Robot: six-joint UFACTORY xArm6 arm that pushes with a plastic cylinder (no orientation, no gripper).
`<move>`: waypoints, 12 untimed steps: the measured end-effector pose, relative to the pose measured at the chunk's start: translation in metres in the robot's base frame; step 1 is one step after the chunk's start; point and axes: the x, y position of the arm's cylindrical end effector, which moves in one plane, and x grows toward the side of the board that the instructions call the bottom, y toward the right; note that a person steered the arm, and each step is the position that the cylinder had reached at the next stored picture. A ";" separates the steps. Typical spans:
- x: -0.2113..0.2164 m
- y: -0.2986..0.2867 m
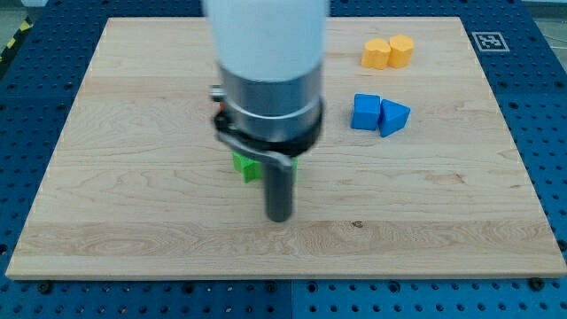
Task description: Move your arm to the right side of the blue triangle
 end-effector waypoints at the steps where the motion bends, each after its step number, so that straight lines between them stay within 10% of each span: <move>1: 0.009 0.038; 4: 0.011 0.061; 7: 0.003 0.217; 12: -0.154 0.194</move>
